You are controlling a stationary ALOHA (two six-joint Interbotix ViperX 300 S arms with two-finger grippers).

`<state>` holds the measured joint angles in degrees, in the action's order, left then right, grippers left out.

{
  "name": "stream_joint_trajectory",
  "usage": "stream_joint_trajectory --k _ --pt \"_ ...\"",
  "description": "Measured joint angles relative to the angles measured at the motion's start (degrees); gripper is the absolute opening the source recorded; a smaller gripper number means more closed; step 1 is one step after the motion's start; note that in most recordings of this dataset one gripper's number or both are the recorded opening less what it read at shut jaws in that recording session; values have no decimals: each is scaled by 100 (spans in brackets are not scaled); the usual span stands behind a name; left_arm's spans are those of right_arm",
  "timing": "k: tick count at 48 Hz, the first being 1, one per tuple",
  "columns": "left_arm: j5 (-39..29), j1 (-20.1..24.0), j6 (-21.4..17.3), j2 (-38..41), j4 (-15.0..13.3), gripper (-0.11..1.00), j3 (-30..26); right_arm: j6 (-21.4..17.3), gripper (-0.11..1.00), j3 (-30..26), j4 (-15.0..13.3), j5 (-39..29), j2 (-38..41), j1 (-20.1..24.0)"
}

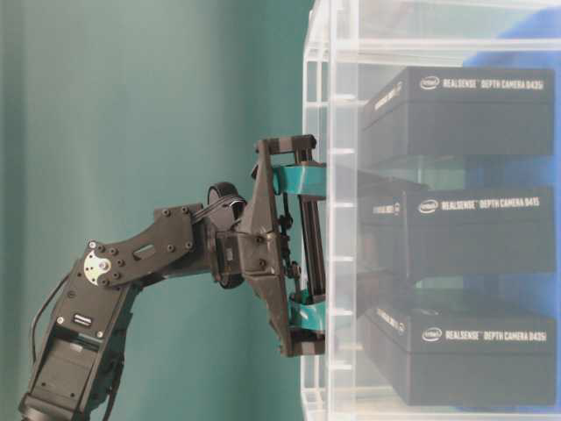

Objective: Take the box out of the case with the left arm.
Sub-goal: 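Lower the open left gripper around the middle black box, then close the left gripper on the middle box and lift it up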

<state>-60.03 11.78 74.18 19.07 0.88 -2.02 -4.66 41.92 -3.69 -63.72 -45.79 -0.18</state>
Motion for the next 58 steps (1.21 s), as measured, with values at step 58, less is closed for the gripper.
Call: stream_joint_trajectory --k 58 --pt "-2153 44 -264 35 9 63 -2039 18 3 -9 -185 -9 -18 0"
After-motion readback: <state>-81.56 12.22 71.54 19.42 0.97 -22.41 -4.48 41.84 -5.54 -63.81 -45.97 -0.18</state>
